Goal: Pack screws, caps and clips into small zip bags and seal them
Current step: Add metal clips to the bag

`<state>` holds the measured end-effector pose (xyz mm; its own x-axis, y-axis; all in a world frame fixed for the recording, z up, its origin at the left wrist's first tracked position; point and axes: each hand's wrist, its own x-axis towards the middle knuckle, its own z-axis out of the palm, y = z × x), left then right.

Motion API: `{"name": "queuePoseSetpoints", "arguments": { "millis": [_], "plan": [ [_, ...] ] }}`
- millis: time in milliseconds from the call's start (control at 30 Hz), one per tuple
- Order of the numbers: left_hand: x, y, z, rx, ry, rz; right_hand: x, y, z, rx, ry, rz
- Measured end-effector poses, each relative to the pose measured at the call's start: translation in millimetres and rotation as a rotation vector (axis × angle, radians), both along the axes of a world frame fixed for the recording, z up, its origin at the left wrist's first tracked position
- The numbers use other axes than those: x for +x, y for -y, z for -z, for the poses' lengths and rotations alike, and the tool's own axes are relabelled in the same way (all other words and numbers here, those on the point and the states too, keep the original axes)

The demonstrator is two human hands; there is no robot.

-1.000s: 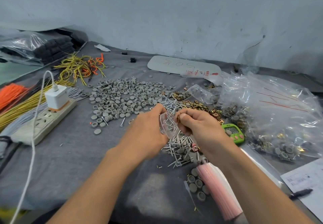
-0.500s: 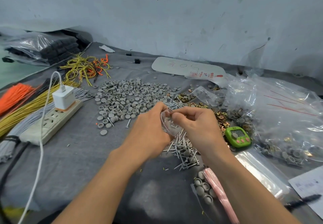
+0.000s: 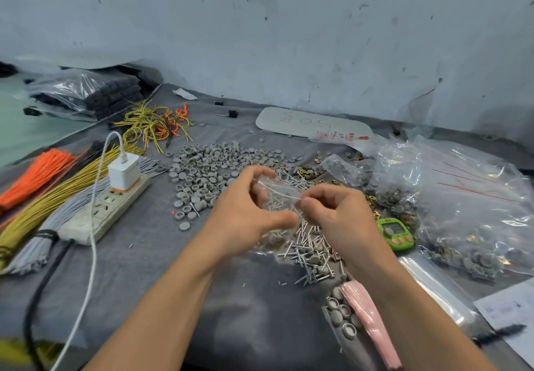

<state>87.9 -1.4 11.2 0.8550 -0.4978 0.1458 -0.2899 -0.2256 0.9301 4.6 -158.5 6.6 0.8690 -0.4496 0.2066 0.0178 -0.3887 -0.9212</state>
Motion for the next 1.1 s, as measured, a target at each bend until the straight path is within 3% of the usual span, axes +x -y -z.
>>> {"name": "queuePoseSetpoints", "arguments": {
  "millis": [67,167,400,767,967,1100],
  "plan": [
    [4.2,-8.7,-2.0,-0.176,-0.149,0.074,-2.2,-0.4,-1.4,0.064,0.037,0.013],
    [8.7,-17.8,-4.6,-0.262,-0.177,0.047,-7.4,-4.0,-0.2,0.142,0.102,0.041],
    [15.5,-26.5,-4.1,-0.164,-0.067,-0.088,-12.2,-1.2,-0.1,0.182,0.081,0.127],
    [16.1,-22.2,-0.6,-0.130,-0.104,-0.067,-7.4,9.0,5.5,0.260,-0.012,0.077],
    [15.9,-17.5,0.7,-0.131,-0.070,-0.074,-9.3,6.2,1.9,0.388,0.043,0.108],
    [16.8,-15.1,1.5,-0.127,-0.090,-0.067,-10.0,2.5,2.3,0.356,0.066,0.112]
  ]
}}
